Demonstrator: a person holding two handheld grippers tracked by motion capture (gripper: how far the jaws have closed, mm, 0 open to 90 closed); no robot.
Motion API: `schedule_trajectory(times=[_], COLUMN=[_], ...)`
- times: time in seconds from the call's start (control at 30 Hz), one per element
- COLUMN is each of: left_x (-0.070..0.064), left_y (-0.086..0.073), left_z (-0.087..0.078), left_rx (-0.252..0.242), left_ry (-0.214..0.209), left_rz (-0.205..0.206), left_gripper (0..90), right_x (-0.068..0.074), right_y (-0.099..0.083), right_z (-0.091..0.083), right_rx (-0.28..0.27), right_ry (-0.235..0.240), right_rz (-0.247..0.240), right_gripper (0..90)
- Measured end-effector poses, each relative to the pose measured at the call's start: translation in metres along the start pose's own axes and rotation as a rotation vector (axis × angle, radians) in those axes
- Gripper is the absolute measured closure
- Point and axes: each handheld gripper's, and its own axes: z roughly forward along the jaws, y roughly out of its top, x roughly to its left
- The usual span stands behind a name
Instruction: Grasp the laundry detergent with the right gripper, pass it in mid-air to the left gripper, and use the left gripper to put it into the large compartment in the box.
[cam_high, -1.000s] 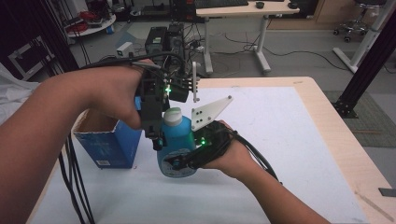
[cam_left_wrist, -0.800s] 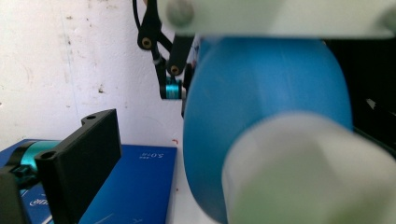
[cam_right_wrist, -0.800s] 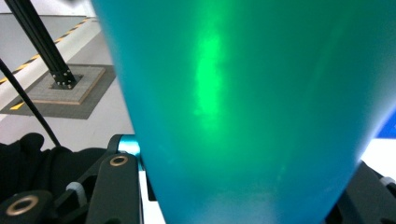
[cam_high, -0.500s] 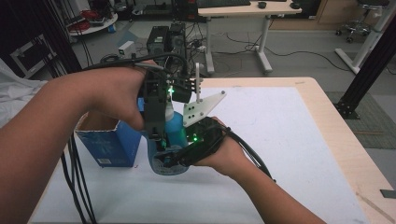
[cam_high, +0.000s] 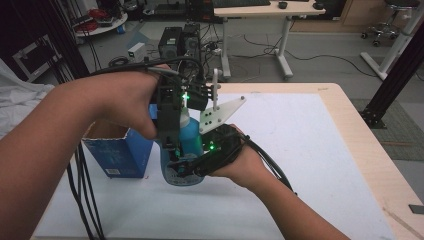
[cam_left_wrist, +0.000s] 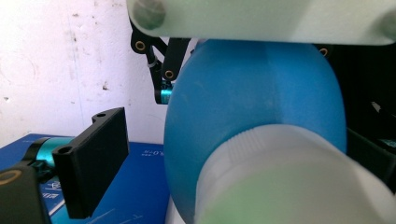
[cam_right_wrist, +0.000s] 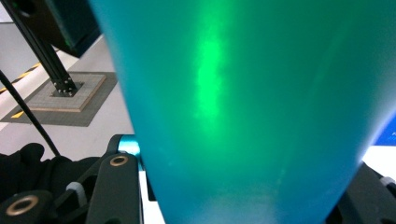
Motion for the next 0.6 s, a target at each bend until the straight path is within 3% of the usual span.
schedule_trajectory(times=[0.6], left_x=[-0.0012], left_y=[0.003], left_z=[0.0001], left_rx=[0.004], left_ry=[0.02], left_rz=[0.015], left_gripper=[15.4], right_x=[-0.0009], right_y=[-0.0005], right_z=[-0.002], right_rx=[-0.002], right_ry=[-0.008], right_rz=[0.001], right_gripper=[46.4])
